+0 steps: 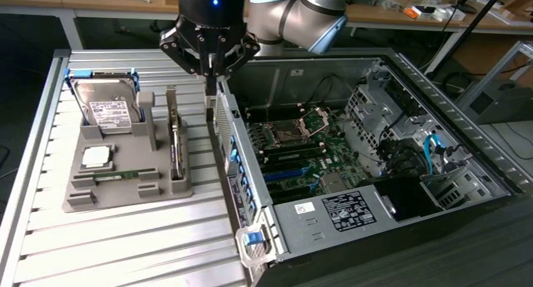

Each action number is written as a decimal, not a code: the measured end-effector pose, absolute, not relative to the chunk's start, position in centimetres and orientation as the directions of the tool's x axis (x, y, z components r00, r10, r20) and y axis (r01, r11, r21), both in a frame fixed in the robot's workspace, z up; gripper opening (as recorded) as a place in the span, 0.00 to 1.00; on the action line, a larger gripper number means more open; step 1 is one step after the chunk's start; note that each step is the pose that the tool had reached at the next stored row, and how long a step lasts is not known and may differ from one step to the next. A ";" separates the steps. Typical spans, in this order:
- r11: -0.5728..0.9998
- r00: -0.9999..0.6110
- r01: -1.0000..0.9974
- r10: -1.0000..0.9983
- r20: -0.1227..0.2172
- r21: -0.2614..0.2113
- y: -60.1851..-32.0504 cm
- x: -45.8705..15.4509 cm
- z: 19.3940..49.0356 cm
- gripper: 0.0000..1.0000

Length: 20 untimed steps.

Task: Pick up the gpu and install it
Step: 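Reach for the gpu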

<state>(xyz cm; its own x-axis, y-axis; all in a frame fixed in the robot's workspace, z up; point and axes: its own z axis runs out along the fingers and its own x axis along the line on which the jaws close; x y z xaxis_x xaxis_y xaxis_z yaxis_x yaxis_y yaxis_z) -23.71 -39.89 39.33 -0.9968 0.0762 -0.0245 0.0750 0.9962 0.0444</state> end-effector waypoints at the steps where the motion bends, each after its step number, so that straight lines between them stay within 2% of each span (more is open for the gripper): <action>1: 0.996 -0.997 0.075 0.076 -0.025 0.044 -39.9 -23.8 39.3 0.11; 20: 0.996 -0.997 0.075 0.076 -0.024 0.044 -39.9 -26.5 39.3 0.11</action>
<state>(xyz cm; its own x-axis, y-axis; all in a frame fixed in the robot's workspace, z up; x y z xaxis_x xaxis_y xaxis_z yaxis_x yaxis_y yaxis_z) -26.50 -39.89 39.33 -0.9968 0.0763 -0.0245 0.0751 0.9962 0.0444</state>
